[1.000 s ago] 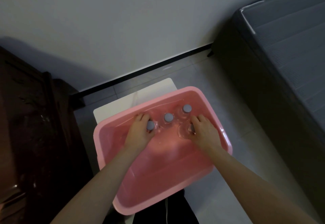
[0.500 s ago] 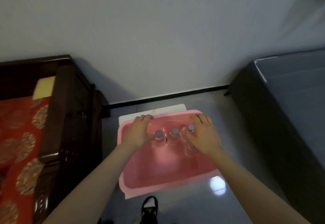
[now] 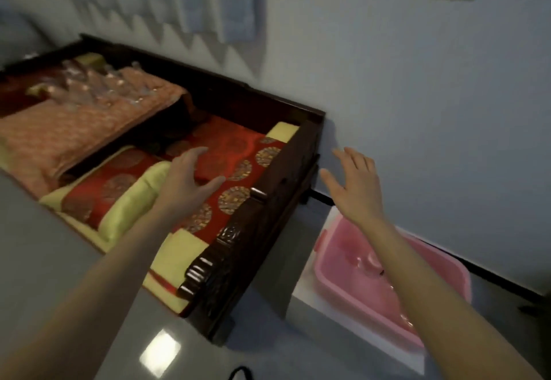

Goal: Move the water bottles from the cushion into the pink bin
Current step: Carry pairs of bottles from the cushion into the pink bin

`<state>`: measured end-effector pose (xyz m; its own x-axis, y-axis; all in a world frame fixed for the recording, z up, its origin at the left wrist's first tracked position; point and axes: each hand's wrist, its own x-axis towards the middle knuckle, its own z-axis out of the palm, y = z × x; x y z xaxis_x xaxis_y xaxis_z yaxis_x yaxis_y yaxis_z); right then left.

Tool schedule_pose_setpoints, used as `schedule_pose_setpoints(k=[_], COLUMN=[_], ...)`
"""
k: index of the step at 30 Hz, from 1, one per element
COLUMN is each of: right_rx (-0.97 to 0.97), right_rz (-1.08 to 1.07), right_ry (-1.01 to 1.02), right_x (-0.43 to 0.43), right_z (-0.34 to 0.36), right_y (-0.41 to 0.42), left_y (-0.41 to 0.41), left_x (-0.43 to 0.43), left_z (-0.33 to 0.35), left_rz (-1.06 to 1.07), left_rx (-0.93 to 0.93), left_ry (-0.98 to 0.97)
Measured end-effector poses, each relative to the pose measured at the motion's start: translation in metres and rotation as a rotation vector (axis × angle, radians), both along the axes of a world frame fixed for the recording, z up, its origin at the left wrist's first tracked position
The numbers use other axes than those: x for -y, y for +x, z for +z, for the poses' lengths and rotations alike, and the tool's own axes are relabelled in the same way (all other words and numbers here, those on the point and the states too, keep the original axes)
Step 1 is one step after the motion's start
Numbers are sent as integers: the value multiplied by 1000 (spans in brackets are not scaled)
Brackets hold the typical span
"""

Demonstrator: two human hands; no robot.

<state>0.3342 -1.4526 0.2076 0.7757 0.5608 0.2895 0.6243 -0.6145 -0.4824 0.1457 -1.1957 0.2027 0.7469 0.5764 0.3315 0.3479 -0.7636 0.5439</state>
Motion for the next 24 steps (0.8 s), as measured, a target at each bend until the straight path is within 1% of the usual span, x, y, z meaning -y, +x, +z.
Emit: schedule_pose_setpoints(k=[3, 6, 12, 16, 18, 20, 24], right_rx=[43, 42, 66, 74, 79, 45, 0], right_rz=[157, 315, 490, 529, 545, 573, 612], right_ry=[-24, -38, -79, -71, -84, -75, -90], right_x=[-70, -141, -257, -333, -363, -410, -470], right_z=[12, 19, 23, 24, 21, 18, 12], right_y=[-37, -88, -185, -241, -261, -293, -330], left_y=[-76, -156, -282, -347, -371, -403, -433], left_x=[-42, -81, -153, -207, -227, -265, -320], left_z=[11, 10, 12, 13, 11, 12, 9], left_rz=[159, 310, 485, 534, 549, 560, 585], left_rx=[15, 35, 57, 22, 15, -4, -23], left_ry=[20, 6, 1, 26, -1, -39, -96])
